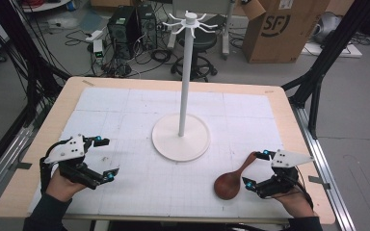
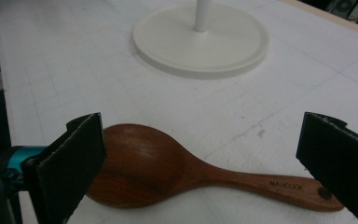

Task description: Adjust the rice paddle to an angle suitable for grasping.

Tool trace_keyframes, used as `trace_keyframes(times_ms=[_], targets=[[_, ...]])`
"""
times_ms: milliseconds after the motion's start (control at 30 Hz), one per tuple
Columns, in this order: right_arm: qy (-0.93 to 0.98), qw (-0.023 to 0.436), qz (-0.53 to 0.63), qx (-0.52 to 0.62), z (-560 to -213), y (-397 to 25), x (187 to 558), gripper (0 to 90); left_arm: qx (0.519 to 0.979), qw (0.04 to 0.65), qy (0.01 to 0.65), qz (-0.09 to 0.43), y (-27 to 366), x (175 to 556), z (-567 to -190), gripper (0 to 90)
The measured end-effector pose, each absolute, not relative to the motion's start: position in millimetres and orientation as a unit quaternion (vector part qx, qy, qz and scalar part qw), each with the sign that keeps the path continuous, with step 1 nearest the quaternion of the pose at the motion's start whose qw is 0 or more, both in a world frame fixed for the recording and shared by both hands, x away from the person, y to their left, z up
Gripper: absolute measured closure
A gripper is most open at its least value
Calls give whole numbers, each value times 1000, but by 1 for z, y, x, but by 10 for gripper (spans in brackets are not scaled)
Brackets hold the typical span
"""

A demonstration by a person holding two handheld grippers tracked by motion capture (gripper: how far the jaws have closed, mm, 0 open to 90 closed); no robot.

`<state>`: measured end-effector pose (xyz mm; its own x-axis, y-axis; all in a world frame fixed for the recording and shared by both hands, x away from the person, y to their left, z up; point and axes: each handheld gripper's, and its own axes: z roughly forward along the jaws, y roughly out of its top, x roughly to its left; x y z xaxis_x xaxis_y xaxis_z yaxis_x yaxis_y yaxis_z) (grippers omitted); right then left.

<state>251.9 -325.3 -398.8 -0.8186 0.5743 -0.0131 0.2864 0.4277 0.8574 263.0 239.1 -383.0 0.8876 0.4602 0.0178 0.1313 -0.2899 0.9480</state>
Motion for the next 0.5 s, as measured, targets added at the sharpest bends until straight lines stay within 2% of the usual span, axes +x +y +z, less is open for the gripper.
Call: trace_keyframes(times_ms=[200, 233, 367, 400, 433, 467, 500], targets=[[847, 146, 442, 257, -403, -327, 253, 7, 791, 564, 187, 146, 239, 263, -384, 17], [854, 142, 431, 254, -406, -327, 253, 53, 790, 566, 187, 143, 240, 264, -385, 17], [862, 136, 421, 247, -410, -326, 251, 79, 790, 565, 191, 144, 240, 264, -385, 17], [863, 133, 420, 246, -411, -327, 251, 131, 790, 565, 191, 144, 240, 264, -385, 17], [863, 133, 420, 246, -411, -327, 251, 131, 790, 564, 191, 144, 240, 264, -385, 17], [868, 130, 415, 239, -412, -328, 249, 200, 790, 564, 190, 145, 240, 264, -385, 17], [868, 130, 415, 239, -412, -328, 249, 200, 790, 564, 190, 145, 240, 264, -385, 17]])
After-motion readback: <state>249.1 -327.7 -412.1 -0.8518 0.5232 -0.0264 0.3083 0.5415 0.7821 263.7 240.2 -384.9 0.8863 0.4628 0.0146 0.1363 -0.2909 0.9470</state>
